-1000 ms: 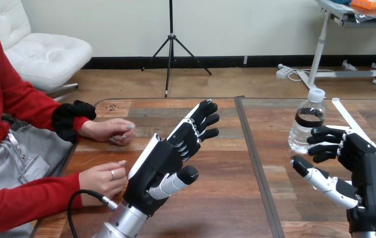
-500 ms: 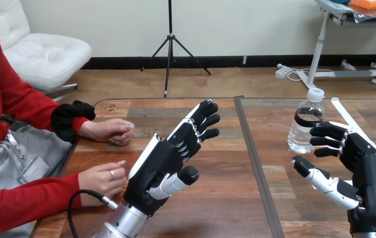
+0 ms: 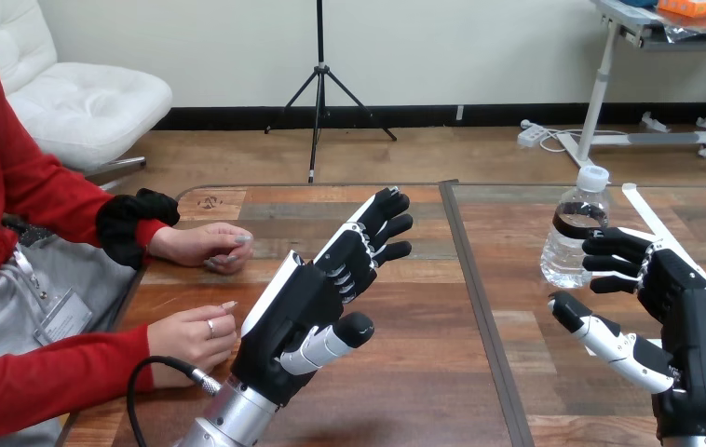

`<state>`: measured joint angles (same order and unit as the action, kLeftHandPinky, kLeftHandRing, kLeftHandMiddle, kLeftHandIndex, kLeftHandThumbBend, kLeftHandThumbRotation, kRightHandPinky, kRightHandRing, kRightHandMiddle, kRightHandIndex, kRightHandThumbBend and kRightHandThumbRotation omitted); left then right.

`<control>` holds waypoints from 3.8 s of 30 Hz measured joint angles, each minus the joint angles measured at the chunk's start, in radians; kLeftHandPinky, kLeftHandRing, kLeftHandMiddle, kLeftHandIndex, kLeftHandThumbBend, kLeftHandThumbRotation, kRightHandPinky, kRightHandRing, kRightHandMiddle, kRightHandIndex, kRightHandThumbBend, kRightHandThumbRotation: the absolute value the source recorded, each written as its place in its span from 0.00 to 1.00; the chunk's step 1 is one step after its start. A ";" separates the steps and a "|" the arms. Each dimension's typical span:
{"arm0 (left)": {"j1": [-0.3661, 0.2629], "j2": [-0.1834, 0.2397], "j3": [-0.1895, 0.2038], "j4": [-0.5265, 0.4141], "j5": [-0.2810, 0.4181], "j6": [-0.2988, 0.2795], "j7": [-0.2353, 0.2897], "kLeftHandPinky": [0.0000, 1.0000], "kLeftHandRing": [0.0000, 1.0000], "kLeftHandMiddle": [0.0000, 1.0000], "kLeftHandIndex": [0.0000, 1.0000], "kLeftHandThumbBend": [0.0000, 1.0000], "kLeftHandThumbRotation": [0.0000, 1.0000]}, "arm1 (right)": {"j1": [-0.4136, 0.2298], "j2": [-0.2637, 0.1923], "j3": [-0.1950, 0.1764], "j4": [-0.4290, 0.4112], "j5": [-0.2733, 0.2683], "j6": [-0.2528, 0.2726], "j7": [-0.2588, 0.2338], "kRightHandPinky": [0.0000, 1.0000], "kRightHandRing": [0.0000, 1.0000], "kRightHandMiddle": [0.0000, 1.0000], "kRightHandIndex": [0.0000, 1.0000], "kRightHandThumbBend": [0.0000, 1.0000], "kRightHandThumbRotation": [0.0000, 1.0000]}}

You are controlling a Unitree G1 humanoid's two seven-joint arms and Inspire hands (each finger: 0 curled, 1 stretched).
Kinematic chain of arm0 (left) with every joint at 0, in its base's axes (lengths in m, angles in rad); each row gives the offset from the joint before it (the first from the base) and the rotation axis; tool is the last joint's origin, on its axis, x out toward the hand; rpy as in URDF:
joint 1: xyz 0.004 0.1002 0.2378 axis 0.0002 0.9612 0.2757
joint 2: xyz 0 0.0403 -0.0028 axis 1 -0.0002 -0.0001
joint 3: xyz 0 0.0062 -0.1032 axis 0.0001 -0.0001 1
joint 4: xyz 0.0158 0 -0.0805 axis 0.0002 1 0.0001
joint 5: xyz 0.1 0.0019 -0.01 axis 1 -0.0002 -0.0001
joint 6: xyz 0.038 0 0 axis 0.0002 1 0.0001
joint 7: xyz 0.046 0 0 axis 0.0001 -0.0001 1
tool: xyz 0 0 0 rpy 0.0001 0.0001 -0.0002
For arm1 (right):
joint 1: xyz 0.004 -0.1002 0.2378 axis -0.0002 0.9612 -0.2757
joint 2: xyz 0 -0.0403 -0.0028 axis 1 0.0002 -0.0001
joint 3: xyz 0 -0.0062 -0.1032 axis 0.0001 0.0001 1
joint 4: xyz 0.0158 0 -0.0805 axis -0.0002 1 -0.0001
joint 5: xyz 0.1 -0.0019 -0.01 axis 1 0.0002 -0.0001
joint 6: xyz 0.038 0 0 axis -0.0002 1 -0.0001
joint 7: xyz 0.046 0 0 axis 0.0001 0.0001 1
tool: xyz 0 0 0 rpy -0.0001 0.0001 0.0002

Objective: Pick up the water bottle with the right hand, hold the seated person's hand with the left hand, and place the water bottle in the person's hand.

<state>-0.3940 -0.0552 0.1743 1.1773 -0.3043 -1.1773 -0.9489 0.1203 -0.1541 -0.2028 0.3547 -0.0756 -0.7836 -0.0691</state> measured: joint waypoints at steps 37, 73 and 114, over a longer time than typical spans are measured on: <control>0.000 0.001 0.001 0.000 -0.001 0.005 0.000 0.89 0.94 0.96 0.96 1.00 0.76 | 0.000 0.000 0.004 0.000 -0.001 0.000 0.003 0.56 0.64 0.67 0.64 1.00 0.40; 0.000 0.001 0.003 0.000 -0.009 0.009 -0.018 0.89 0.94 0.96 0.96 1.00 0.75 | 0.000 -0.001 0.004 0.000 0.001 0.000 0.003 0.55 0.64 0.67 0.64 1.00 0.40; 0.000 0.002 0.006 0.000 -0.043 0.009 -0.039 0.88 0.94 0.96 0.96 1.00 0.74 | 0.000 -0.001 0.004 0.000 0.017 0.000 0.019 0.54 0.64 0.66 0.64 1.00 0.39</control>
<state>-0.3940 -0.0529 0.1803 1.1768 -0.3477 -1.1687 -0.9880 0.1199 -0.1551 -0.1986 0.3548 -0.0590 -0.7836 -0.0504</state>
